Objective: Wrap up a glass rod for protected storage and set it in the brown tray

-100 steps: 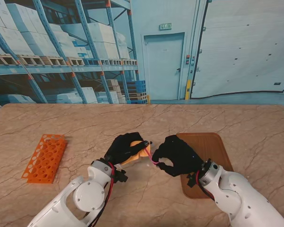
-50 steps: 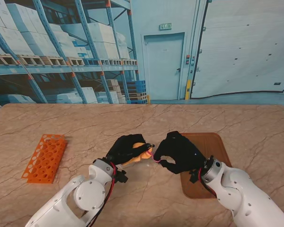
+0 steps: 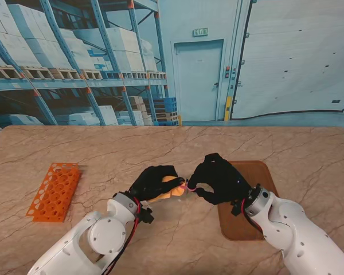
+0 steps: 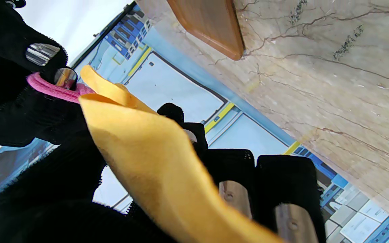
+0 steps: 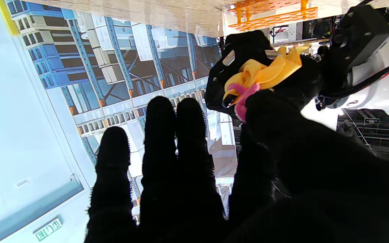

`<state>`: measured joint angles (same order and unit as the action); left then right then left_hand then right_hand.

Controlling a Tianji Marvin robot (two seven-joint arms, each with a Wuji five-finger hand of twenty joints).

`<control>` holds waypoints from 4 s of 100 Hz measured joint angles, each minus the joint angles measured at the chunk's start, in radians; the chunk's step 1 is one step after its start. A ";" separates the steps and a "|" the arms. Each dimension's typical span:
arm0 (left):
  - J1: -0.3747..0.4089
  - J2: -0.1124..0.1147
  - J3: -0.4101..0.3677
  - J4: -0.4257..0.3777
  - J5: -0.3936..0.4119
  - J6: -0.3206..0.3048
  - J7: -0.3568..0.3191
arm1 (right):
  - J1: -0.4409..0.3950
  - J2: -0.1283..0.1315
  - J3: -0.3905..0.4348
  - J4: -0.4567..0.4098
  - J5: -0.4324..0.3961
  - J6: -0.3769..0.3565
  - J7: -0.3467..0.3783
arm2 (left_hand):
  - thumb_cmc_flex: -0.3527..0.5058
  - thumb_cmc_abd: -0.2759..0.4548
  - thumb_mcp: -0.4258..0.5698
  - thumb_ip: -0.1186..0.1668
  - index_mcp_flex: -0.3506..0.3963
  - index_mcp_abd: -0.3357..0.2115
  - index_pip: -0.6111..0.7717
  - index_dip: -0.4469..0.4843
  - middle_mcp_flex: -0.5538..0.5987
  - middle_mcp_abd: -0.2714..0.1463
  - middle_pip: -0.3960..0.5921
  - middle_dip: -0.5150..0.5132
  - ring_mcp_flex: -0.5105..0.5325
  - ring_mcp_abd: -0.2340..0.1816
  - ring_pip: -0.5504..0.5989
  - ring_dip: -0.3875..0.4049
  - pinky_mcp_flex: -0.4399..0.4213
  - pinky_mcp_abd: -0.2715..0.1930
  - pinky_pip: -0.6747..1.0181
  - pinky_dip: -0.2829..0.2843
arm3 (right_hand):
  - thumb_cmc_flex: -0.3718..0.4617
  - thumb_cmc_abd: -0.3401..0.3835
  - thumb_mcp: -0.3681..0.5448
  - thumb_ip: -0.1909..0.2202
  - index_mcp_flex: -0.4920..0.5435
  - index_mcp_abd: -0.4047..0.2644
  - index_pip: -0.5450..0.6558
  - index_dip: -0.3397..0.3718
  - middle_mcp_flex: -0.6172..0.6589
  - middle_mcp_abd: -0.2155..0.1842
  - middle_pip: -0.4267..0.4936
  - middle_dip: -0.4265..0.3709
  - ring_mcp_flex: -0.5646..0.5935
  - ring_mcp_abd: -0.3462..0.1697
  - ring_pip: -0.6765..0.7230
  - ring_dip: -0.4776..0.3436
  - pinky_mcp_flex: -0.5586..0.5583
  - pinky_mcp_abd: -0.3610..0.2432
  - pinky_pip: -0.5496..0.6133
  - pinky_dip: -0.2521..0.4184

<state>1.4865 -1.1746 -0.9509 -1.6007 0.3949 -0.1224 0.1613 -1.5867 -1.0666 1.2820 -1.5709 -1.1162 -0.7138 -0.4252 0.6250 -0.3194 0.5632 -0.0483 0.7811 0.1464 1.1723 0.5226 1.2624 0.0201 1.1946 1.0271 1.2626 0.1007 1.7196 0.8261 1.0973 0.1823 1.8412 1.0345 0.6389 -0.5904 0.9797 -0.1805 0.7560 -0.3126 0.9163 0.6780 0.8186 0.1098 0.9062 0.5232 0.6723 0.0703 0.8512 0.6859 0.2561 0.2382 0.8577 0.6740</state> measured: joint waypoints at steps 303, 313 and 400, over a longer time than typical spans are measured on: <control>-0.006 0.016 0.015 -0.005 -0.035 -0.009 -0.067 | 0.075 -0.016 -0.060 0.053 0.128 0.144 0.062 | -0.001 0.007 0.034 0.002 0.013 0.000 0.000 -0.009 0.001 0.000 0.000 0.009 0.000 0.000 0.000 0.000 0.000 0.000 0.000 0.002 | -0.135 0.066 -0.141 0.006 -0.214 0.008 0.120 -0.138 -0.095 0.004 -0.028 -0.011 -0.045 -0.002 -0.011 -0.005 -0.013 0.000 0.001 -0.001; -0.006 0.016 0.015 -0.005 -0.035 -0.009 -0.067 | 0.075 -0.018 -0.062 0.052 0.133 0.156 0.066 | -0.001 0.006 0.034 0.002 0.013 0.000 0.000 -0.009 0.001 0.000 0.000 0.009 0.000 0.000 0.000 0.000 0.000 0.000 0.000 0.002 | -0.157 0.062 -0.133 0.020 -0.225 -0.002 0.208 -0.039 -0.096 0.004 -0.013 -0.011 -0.045 -0.002 -0.010 -0.005 -0.013 0.000 0.010 -0.001; 0.000 0.011 0.015 -0.005 -0.062 -0.004 -0.048 | 0.056 -0.020 -0.040 0.013 0.507 0.128 0.413 | -0.001 -0.014 0.032 0.000 -0.001 0.000 -0.015 -0.024 0.001 0.000 0.000 0.009 0.000 0.000 0.000 0.000 0.000 0.000 0.000 0.002 | -0.117 0.057 -0.128 0.021 0.052 0.128 0.126 -0.251 -0.064 0.004 -0.066 -0.011 -0.043 -0.002 -0.023 -0.007 -0.013 0.000 0.014 -0.010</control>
<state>1.4864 -1.1635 -0.9361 -1.6061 0.3331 -0.1263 0.1129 -1.5304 -1.0865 1.2424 -1.5579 -0.6090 -0.5860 -0.0124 0.6238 -0.3337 0.5954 -0.0484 0.7799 0.1465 1.1571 0.4981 1.2639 0.0201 1.1949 1.0360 1.2626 0.1006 1.7196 0.8261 1.0973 0.1823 1.8412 1.0362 0.5223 -0.5334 0.8518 -0.1590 0.8079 -0.1847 1.0422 0.4274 0.7541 0.1137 0.8403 0.5121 0.6295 0.0680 0.8285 0.6785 0.2430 0.2384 0.8722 0.6641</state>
